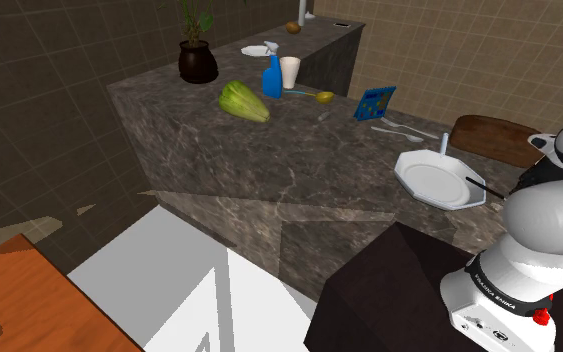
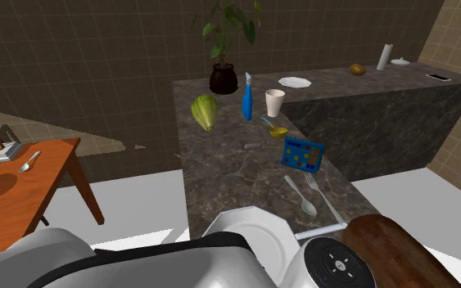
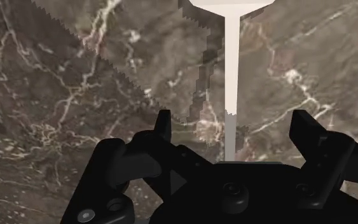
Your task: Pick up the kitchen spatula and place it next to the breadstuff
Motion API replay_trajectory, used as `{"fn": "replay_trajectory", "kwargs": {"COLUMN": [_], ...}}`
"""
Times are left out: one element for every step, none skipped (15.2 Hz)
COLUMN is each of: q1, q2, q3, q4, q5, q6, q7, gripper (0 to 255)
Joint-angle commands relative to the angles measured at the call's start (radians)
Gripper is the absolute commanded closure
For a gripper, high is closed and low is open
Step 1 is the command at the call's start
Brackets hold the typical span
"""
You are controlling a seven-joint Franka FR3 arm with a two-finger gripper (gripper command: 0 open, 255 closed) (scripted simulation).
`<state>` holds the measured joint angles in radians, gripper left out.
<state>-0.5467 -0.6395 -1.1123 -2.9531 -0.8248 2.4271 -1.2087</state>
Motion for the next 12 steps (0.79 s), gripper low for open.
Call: {"fn": "replay_trajectory", "kwargs": {"q1": [0.000,-0.029,-0.051,-0.068,-0.079,-0.079,-0.079,-0.079,-0.079,-0.079,-0.079,-0.079], "q2": [0.000,-0.055,-0.105,-0.150,-0.182,-0.182,-0.182,-0.182,-0.182,-0.182,-0.182,-0.182], "q3": [0.000,0.044,0.084,0.121,0.149,0.149,0.149,0.150,0.150,0.149,0.149,0.149], "q4": [0.000,0.005,0.013,0.022,0.031,0.031,0.031,0.031,0.031,0.031,0.031,0.031], "q5": [0.000,0.017,0.038,0.059,0.078,0.078,0.078,0.078,0.078,0.078,0.078,0.078], "q6": [0.000,-0.064,-0.124,-0.181,-0.223,-0.223,-0.223,-0.223,-0.223,-0.223,-0.223,-0.223], "q7": [0.000,-0.006,-0.012,-0.018,-0.023,-0.023,-0.023,-0.023,-0.023,-0.023,-0.023,-0.023], "gripper": [0,0,0,0,0,0,0,0,0,0,0,0]}}
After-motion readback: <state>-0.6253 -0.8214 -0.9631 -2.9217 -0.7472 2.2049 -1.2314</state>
